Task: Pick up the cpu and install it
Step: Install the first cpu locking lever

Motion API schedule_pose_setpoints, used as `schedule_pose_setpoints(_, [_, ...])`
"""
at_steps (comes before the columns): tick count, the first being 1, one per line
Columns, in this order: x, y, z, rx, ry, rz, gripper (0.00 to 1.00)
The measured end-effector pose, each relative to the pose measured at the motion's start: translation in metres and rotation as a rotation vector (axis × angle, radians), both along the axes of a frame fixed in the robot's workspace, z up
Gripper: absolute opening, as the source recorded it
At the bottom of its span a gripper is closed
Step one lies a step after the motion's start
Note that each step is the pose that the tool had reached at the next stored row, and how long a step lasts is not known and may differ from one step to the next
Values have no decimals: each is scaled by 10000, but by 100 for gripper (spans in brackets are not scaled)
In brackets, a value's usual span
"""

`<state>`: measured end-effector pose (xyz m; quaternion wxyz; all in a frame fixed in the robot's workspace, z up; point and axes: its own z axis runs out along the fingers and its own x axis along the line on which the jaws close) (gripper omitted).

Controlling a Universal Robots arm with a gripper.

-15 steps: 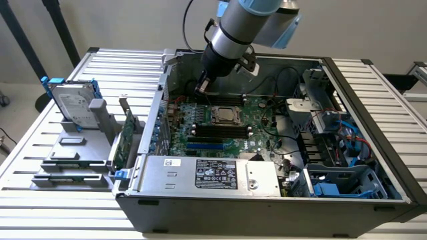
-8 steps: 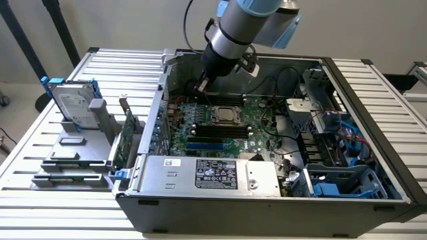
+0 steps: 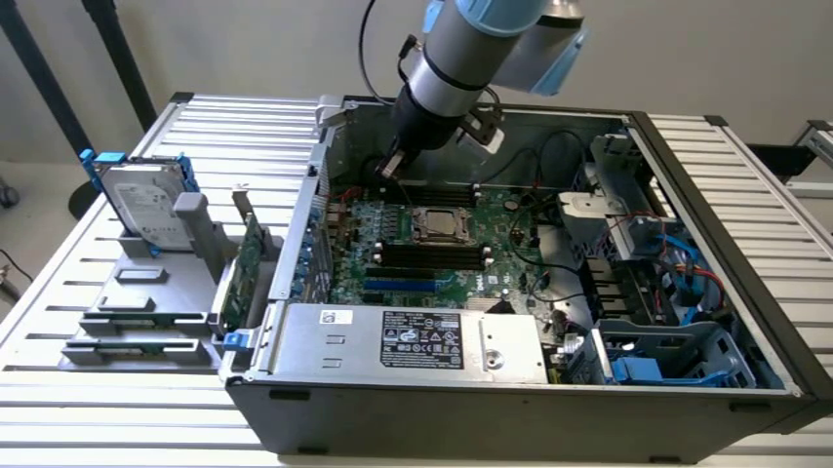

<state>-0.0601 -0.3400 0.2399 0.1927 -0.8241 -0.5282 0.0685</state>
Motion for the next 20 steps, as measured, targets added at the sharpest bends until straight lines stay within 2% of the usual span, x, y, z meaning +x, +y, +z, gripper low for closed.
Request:
schedule_pose_setpoints(6, [-80,-43,0,74,0,-78,11])
schedule_pose_setpoints(9, [-100,-43,0,178,0,-240,11])
schedule_pose_setpoints(13, [-114,-43,0,439,0,-470,11])
schedule_pose_setpoints(15, [-118,-43,0,606,-6,-544,11])
schedule_pose_setpoints(18, [-119,-43,0,889,-59,-600,11])
schedule_pose_setpoints(19, [-119,-43,0,970,-95,-607,11])
schedule_pose_setpoints(20, [-119,-43,0,1012,-127,-609,11])
